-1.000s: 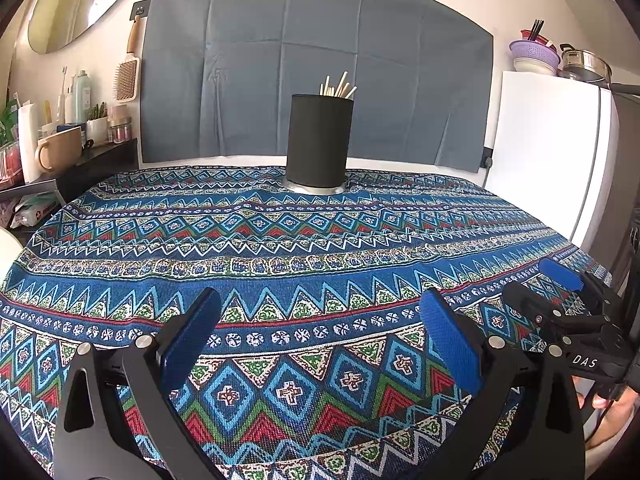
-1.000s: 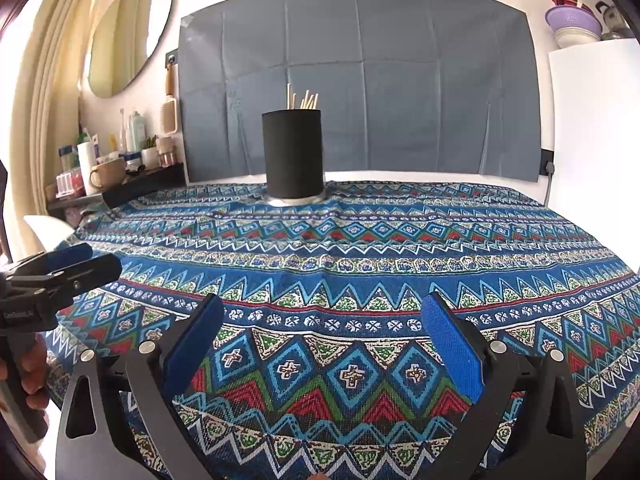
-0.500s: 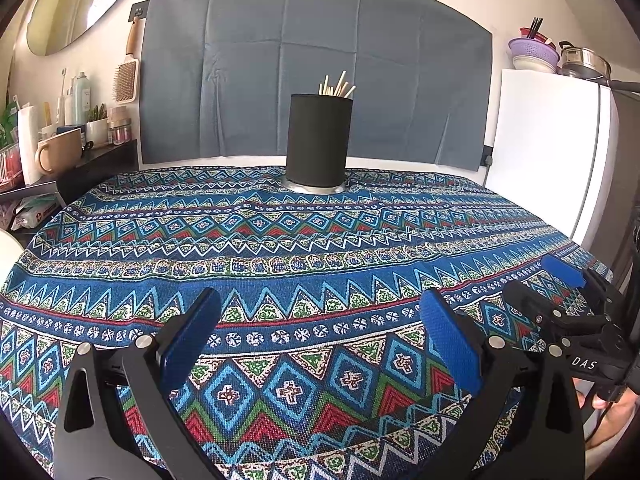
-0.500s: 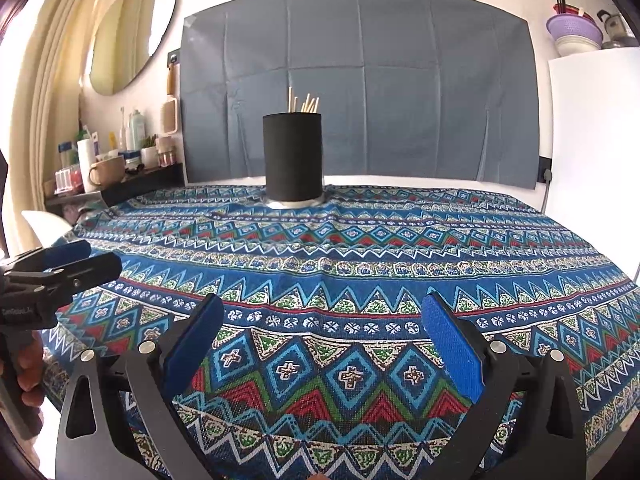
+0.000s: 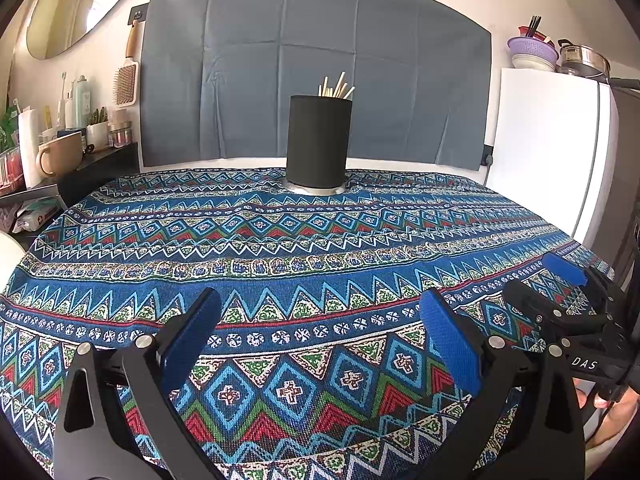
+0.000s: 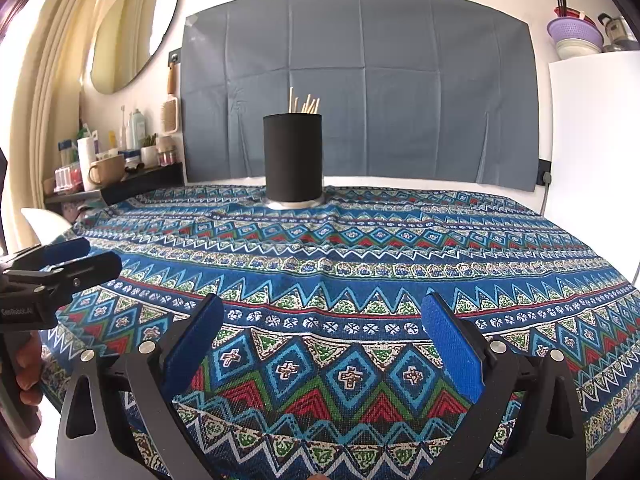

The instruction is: Organize utensils

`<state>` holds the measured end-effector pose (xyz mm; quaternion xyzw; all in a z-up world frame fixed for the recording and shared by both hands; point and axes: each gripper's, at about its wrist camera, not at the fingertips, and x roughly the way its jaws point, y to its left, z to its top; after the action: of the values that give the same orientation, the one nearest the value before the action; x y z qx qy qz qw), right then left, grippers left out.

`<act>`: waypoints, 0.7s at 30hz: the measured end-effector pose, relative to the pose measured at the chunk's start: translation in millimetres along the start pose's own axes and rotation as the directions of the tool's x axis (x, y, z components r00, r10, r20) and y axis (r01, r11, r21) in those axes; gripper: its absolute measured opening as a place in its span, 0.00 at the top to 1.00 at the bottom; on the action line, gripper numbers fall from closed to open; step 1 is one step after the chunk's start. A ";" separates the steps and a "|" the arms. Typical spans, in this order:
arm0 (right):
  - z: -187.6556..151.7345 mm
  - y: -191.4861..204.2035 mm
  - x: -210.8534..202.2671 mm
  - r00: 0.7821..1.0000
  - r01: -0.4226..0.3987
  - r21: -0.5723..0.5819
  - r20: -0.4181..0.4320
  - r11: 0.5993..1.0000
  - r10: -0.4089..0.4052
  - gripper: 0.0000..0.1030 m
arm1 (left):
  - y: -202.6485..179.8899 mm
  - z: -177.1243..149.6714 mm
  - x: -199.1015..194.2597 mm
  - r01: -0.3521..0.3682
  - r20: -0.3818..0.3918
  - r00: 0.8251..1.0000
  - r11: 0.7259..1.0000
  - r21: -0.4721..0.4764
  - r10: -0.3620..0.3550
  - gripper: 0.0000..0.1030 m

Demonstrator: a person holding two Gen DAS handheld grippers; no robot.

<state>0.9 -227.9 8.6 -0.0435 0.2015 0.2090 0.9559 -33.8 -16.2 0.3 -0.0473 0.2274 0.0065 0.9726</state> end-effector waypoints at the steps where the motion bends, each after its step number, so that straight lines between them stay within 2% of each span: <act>1: -0.1 0.0 0.0 1.000 0.002 -0.001 0.000 1.000 -0.002 0.08 | 0.1 0.0 -0.1 0.000 0.000 1.000 1.000 0.000 0.000 0.06; 21: 1.1 -0.3 -0.8 1.000 0.008 -0.009 0.005 1.000 -0.008 0.08 | 1.5 0.4 -0.4 0.004 0.000 1.000 1.000 0.000 -0.004 0.06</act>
<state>0.8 -228.3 9.9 -0.0481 0.1978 0.2064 0.9571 -34.0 -14.7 0.6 -0.0477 0.2275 0.0044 0.9726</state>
